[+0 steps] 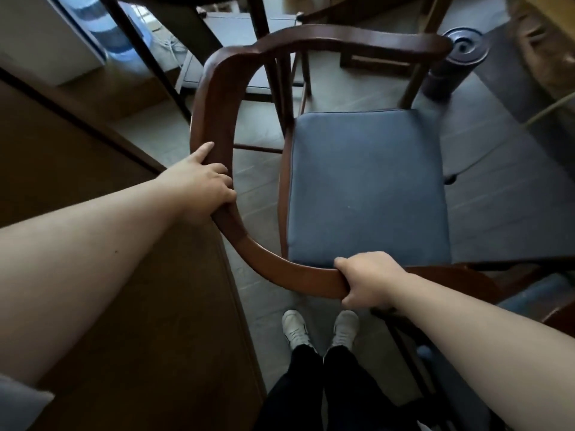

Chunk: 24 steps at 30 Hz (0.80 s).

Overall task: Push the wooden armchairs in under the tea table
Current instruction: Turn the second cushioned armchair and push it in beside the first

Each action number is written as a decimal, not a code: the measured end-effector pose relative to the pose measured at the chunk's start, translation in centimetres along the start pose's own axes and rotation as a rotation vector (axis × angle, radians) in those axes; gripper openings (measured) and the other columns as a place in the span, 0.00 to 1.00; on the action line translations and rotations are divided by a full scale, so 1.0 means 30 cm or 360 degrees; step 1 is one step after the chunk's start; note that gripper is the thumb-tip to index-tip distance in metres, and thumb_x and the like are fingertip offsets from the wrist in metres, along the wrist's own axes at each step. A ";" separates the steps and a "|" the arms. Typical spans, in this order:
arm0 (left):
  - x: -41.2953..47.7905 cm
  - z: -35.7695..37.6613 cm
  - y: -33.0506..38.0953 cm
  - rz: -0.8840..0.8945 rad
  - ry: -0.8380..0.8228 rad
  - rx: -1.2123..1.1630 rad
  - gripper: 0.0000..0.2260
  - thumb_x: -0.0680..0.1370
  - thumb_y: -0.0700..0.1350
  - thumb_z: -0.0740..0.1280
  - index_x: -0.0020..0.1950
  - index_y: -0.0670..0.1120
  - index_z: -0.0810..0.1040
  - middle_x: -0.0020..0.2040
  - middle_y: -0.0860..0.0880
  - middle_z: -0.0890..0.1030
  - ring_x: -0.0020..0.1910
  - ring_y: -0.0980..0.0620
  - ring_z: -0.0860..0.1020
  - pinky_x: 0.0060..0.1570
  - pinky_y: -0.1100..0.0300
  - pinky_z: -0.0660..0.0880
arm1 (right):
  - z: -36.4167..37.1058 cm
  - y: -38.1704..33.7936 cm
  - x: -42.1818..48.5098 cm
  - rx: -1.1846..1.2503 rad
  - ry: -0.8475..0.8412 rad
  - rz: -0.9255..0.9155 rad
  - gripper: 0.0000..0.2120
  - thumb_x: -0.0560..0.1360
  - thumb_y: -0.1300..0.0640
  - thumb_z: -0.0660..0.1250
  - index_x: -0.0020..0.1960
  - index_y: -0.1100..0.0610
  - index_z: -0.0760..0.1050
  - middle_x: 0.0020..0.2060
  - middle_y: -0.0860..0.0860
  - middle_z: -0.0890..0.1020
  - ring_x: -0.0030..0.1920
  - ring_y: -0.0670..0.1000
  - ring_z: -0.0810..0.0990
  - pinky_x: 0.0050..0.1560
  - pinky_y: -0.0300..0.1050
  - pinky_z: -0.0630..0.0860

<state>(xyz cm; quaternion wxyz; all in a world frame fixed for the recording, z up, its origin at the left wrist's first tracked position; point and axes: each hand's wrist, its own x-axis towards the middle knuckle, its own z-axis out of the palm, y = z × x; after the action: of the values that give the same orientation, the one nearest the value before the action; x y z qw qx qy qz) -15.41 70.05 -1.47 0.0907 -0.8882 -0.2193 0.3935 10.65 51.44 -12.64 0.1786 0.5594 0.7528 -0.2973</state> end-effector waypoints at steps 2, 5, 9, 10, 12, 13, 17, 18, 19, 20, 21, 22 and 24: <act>-0.005 -0.003 0.006 0.0003 0.0007 -0.0011 0.22 0.76 0.49 0.63 0.69 0.60 0.69 0.69 0.57 0.72 0.73 0.52 0.62 0.72 0.35 0.43 | -0.005 0.012 -0.008 -0.0006 -0.0046 -0.0044 0.19 0.62 0.42 0.69 0.46 0.49 0.68 0.38 0.48 0.76 0.45 0.55 0.79 0.38 0.47 0.70; -0.035 -0.021 0.051 0.0048 0.0076 -0.0117 0.21 0.76 0.54 0.63 0.69 0.62 0.69 0.70 0.57 0.72 0.73 0.52 0.61 0.73 0.38 0.42 | -0.019 0.047 -0.039 0.0008 -0.0233 -0.0055 0.22 0.61 0.41 0.71 0.50 0.49 0.69 0.46 0.49 0.80 0.49 0.56 0.79 0.41 0.47 0.70; -0.061 -0.055 0.192 0.0182 0.0279 -0.0317 0.18 0.75 0.58 0.64 0.65 0.61 0.73 0.64 0.59 0.77 0.69 0.53 0.67 0.72 0.42 0.47 | -0.004 0.153 -0.134 -0.0108 -0.0544 0.0015 0.33 0.60 0.38 0.73 0.60 0.51 0.71 0.56 0.50 0.80 0.56 0.55 0.79 0.50 0.47 0.75; -0.059 -0.063 0.233 0.0233 0.0334 -0.0346 0.17 0.76 0.58 0.64 0.64 0.60 0.74 0.63 0.58 0.78 0.67 0.52 0.68 0.71 0.43 0.50 | -0.002 0.181 -0.163 -0.0106 -0.0626 0.0070 0.37 0.60 0.35 0.73 0.63 0.50 0.71 0.58 0.50 0.80 0.57 0.55 0.78 0.54 0.48 0.75; -0.046 -0.081 0.310 0.0338 0.0444 -0.0380 0.15 0.77 0.55 0.64 0.63 0.57 0.75 0.60 0.57 0.79 0.64 0.51 0.72 0.68 0.46 0.57 | -0.001 0.243 -0.224 -0.0010 -0.0759 0.0236 0.45 0.59 0.25 0.69 0.67 0.51 0.70 0.63 0.49 0.78 0.62 0.54 0.76 0.60 0.49 0.73; -0.037 -0.091 0.342 0.0386 0.0496 -0.0396 0.13 0.77 0.54 0.63 0.62 0.56 0.76 0.59 0.56 0.80 0.62 0.50 0.73 0.66 0.47 0.60 | -0.002 0.271 -0.255 0.0082 -0.0797 0.0328 0.47 0.61 0.22 0.64 0.70 0.51 0.69 0.66 0.50 0.76 0.65 0.54 0.74 0.63 0.49 0.71; -0.008 -0.125 0.407 0.0467 0.0604 -0.0415 0.10 0.77 0.54 0.63 0.55 0.52 0.77 0.51 0.54 0.82 0.54 0.48 0.75 0.59 0.48 0.67 | 0.009 0.339 -0.329 0.0329 -0.0796 0.0514 0.40 0.74 0.25 0.47 0.69 0.53 0.71 0.69 0.53 0.74 0.68 0.55 0.71 0.66 0.49 0.66; -0.006 -0.129 0.410 0.0466 0.0594 -0.0410 0.10 0.76 0.54 0.63 0.54 0.52 0.77 0.51 0.54 0.82 0.53 0.48 0.75 0.59 0.48 0.67 | 0.018 0.343 -0.335 0.0323 -0.0761 0.0503 0.38 0.75 0.26 0.46 0.66 0.53 0.74 0.67 0.53 0.76 0.66 0.55 0.72 0.64 0.49 0.67; -0.009 -0.133 0.411 0.0471 0.0575 -0.0406 0.11 0.76 0.54 0.63 0.54 0.52 0.77 0.51 0.54 0.81 0.54 0.48 0.75 0.60 0.48 0.66 | 0.029 0.344 -0.340 0.0308 -0.0720 0.0487 0.36 0.75 0.27 0.46 0.62 0.52 0.76 0.65 0.53 0.78 0.64 0.55 0.74 0.62 0.49 0.68; -0.012 -0.137 0.407 0.0482 0.0557 -0.0397 0.12 0.76 0.55 0.63 0.56 0.52 0.77 0.53 0.54 0.81 0.55 0.48 0.75 0.62 0.48 0.65 | 0.036 0.342 -0.344 0.0291 -0.0670 0.0471 0.34 0.76 0.28 0.46 0.59 0.51 0.76 0.62 0.53 0.79 0.62 0.56 0.75 0.60 0.49 0.69; -0.016 -0.140 0.400 0.0496 0.0540 -0.0385 0.13 0.76 0.55 0.63 0.57 0.52 0.77 0.54 0.54 0.81 0.57 0.48 0.75 0.63 0.48 0.64 | 0.045 0.341 -0.349 0.0278 -0.0610 0.0462 0.32 0.76 0.29 0.46 0.56 0.51 0.77 0.60 0.53 0.80 0.61 0.56 0.76 0.57 0.49 0.69; -0.021 -0.142 0.391 0.0510 0.0525 -0.0372 0.14 0.76 0.56 0.63 0.58 0.52 0.76 0.56 0.54 0.81 0.59 0.49 0.74 0.65 0.48 0.63 | 0.055 0.338 -0.356 0.0262 -0.0545 0.0455 0.30 0.77 0.30 0.46 0.53 0.50 0.76 0.58 0.53 0.81 0.59 0.55 0.77 0.55 0.49 0.69; -0.024 -0.152 0.359 0.0542 0.0478 -0.0331 0.19 0.75 0.62 0.62 0.61 0.53 0.75 0.58 0.53 0.80 0.61 0.49 0.73 0.66 0.47 0.63 | 0.076 0.325 -0.371 0.0190 -0.0383 0.0439 0.27 0.78 0.31 0.46 0.48 0.49 0.74 0.54 0.52 0.82 0.56 0.55 0.78 0.54 0.49 0.70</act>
<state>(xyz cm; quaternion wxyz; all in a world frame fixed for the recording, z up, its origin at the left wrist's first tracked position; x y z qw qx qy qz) -9.03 60.20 -1.51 -0.0373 -0.9654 -0.0899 0.2420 23.21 43.69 -10.09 0.2729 0.6274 0.6232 -0.3789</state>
